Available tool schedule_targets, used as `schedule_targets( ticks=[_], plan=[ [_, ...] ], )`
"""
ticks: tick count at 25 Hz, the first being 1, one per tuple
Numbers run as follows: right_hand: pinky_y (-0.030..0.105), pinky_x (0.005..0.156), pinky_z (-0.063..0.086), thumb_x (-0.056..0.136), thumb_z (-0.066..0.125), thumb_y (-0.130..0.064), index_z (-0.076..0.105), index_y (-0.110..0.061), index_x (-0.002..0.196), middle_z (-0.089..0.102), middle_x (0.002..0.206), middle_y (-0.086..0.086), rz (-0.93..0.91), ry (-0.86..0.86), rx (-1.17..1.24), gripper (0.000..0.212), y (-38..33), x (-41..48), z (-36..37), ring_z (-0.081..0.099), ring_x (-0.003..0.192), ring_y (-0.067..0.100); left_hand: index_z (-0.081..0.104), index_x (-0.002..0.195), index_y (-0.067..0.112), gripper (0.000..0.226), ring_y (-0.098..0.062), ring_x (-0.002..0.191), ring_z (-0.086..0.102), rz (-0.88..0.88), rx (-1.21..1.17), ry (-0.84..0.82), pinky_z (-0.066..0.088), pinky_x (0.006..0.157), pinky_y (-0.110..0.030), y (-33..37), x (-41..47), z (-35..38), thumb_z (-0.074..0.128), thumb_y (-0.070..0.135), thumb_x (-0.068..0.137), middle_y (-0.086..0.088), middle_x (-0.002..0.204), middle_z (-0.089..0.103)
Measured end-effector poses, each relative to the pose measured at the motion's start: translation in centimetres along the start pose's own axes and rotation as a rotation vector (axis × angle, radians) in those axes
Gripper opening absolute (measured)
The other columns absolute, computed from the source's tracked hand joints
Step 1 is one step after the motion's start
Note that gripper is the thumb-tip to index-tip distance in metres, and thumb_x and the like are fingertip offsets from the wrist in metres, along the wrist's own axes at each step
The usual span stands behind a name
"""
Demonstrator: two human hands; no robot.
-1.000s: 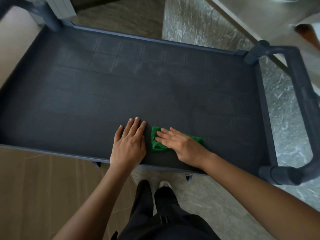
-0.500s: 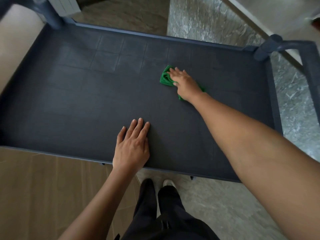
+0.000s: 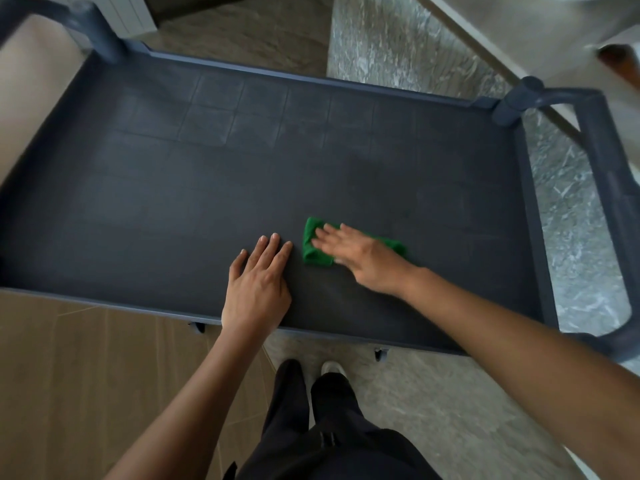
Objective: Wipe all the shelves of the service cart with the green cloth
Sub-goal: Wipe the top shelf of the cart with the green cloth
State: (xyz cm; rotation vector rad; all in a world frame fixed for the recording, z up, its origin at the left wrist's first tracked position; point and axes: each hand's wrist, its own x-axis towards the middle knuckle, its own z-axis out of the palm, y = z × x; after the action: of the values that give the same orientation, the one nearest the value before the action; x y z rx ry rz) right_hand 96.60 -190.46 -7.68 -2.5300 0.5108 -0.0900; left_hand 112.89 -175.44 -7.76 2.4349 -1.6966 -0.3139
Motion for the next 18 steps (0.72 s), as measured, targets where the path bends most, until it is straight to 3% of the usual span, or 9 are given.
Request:
schedule_targets(
  ticks=[6, 10, 13, 18],
  plan=[
    [0.028, 0.119, 0.010, 0.095, 0.043, 0.005, 0.044, -0.009, 0.139, 0.038, 0.147, 0.007, -0.199, -0.203, 0.039, 0.046, -3.1, -4.7, 1.4, 0.025, 0.142, 0.015, 0.021, 0.152, 0.024, 0.063, -0.010, 0.147, 0.003, 0.003, -0.005, -0.004, 0.003, 0.119, -0.033, -0.1, 0.0, 0.0, 0.038, 0.015, 0.092, 0.003, 0.159, 0.013],
    [0.031, 0.119, 0.015, 0.090, 0.043, 0.012, 0.051, -0.008, 0.134, 0.044, 0.144, 0.007, -0.244, -0.179, 0.022, 0.049, -2.4, -4.3, 1.4, 0.031, 0.139, 0.018, 0.018, 0.152, 0.024, 0.060, -0.010, 0.147, 0.001, 0.011, 0.009, -0.018, 0.000, 0.119, -0.033, -0.2, -0.1, 0.2, 0.035, 0.018, 0.095, 0.004, 0.160, 0.010],
    [0.036, 0.117, 0.020, 0.083, 0.045, 0.020, 0.052, -0.007, 0.132, 0.046, 0.142, 0.010, -0.194, -0.105, -0.035, 0.057, -0.7, -2.0, 0.9, 0.035, 0.137, 0.022, 0.017, 0.153, 0.025, 0.056, -0.010, 0.147, 0.001, 0.014, 0.013, -0.014, 0.000, 0.119, -0.032, -0.4, 0.1, 0.3, 0.033, 0.023, 0.099, 0.004, 0.160, 0.010],
    [0.031, 0.116, 0.009, 0.081, 0.042, 0.021, 0.044, -0.002, 0.137, 0.036, 0.147, 0.016, 0.025, 0.006, -0.092, 0.060, 4.4, 4.6, -2.0, 0.027, 0.141, 0.028, 0.026, 0.151, 0.023, 0.053, -0.013, 0.147, 0.009, 0.005, -0.013, 0.005, 0.005, 0.119, -0.035, -0.3, 0.0, 0.4, 0.035, 0.021, 0.099, 0.003, 0.158, 0.020]
  ],
)
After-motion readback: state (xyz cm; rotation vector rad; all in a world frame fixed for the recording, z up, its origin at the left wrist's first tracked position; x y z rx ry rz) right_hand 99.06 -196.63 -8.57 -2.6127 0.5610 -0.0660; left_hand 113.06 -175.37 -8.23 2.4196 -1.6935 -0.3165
